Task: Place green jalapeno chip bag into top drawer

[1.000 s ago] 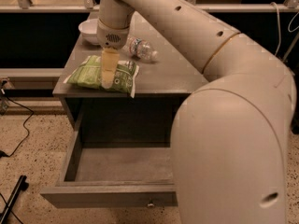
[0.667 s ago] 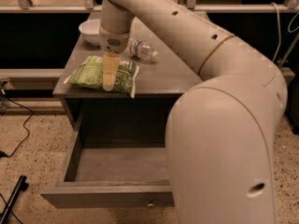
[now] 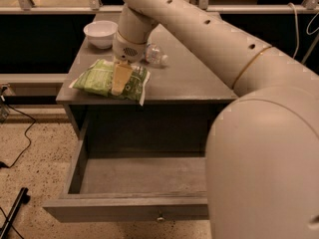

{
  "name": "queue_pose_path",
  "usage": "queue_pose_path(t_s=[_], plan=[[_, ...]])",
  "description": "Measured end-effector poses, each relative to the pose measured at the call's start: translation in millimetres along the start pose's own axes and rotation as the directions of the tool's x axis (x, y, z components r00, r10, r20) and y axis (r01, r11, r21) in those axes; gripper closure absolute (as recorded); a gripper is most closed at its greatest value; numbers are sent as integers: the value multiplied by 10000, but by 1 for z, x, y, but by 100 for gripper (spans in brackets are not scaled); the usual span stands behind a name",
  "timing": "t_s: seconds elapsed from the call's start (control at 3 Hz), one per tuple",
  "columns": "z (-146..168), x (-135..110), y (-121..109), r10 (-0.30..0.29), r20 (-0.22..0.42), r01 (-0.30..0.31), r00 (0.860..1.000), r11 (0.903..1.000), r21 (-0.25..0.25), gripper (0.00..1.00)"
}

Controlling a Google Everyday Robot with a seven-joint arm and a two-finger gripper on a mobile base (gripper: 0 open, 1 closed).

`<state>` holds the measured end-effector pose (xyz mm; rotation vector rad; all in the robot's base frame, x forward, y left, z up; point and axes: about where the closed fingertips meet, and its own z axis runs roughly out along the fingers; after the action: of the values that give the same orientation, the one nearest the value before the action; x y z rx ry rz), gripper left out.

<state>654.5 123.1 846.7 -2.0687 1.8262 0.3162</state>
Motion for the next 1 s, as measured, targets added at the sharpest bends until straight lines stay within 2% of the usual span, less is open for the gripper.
queue_pose_path(t_s=[0.33,0.67,1.0], plan=[[-5,-2,13,-193,472,180,9987,9995,266,55],[-21,-12,30,-686,872,643,9938,9966,518,79],[-43,-20,59,-1092,1055,1034,9884,9929,588,100]])
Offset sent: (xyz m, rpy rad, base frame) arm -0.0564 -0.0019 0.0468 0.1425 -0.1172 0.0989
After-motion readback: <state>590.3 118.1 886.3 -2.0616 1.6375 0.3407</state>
